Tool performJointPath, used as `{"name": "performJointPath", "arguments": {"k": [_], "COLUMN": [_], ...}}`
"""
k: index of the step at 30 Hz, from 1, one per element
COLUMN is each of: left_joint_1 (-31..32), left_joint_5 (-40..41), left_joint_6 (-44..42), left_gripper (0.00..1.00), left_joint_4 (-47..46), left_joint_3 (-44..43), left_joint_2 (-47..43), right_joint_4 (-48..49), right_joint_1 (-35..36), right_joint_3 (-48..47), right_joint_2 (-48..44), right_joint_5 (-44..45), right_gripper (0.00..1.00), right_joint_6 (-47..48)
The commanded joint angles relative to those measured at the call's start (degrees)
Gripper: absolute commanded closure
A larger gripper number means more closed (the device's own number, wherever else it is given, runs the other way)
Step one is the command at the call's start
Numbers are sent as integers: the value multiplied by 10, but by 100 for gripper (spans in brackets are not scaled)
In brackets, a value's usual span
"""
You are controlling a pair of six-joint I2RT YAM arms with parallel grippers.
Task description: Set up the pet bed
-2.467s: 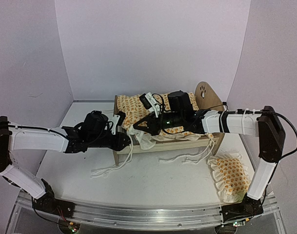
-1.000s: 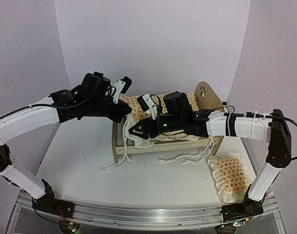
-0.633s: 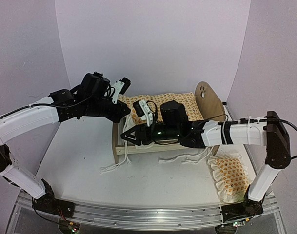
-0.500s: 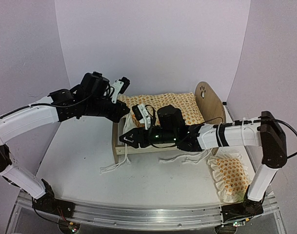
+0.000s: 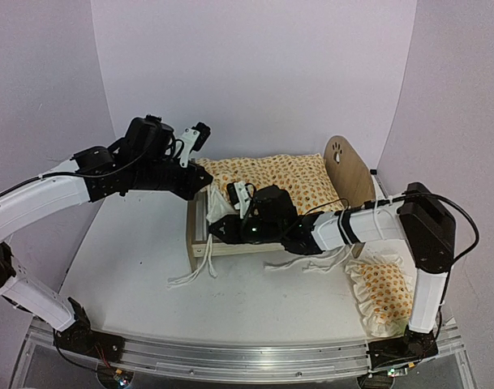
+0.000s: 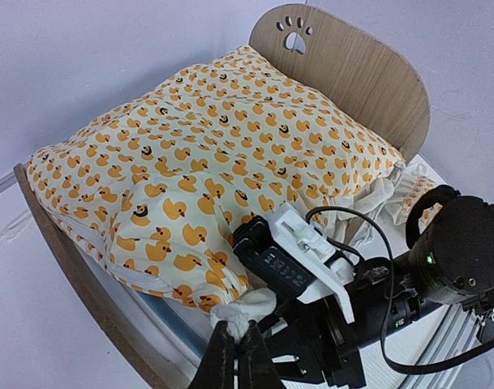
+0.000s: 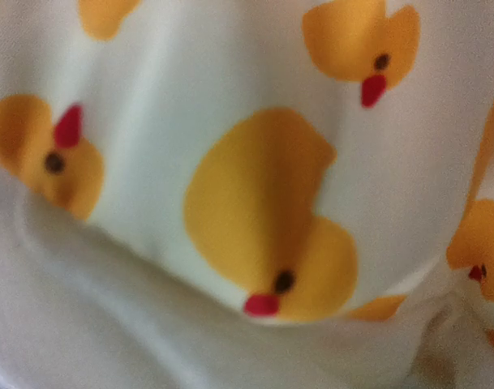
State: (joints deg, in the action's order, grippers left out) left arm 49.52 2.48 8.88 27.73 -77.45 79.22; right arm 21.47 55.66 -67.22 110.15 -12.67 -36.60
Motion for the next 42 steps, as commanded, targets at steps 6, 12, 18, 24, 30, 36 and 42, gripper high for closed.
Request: {"name": "performJointPath", "arguments": {"k": [6,12,18,24,30,36,42], "left_joint_1": [-72,-109,-110,-110,-110,-110,-110], "left_joint_5": [-134,-198,-154,-159,-166,-182,-191], "left_joint_6": [23,78,154,213,230,213,202], "left_gripper": [97,53,23,19,18,20,32], "left_joint_4": [-19,-96,-168,-240,-294,-294,-268], "left_joint_3": [45,163,282,413,450,427,406], "left_joint_2": [-10,-86,-206,-303,-294,-221,-187], "right_joint_4": [158,255,263,264,264,265,264], "right_joint_1": [-21,-50,-58,-60,-63,-64,-67], "right_joint_3": [22,59,61,60,56,57,54], "right_joint_2": [-11,-1,-6,-7,-8,-14,-16], "right_joint_5": [-136,-230,-238,-242,-248,-250,-253], "right_gripper": [100,100,100,100,100,100,100], "right_joint_6": [-17,-59,-67,-73,-76,-75,-73]}}
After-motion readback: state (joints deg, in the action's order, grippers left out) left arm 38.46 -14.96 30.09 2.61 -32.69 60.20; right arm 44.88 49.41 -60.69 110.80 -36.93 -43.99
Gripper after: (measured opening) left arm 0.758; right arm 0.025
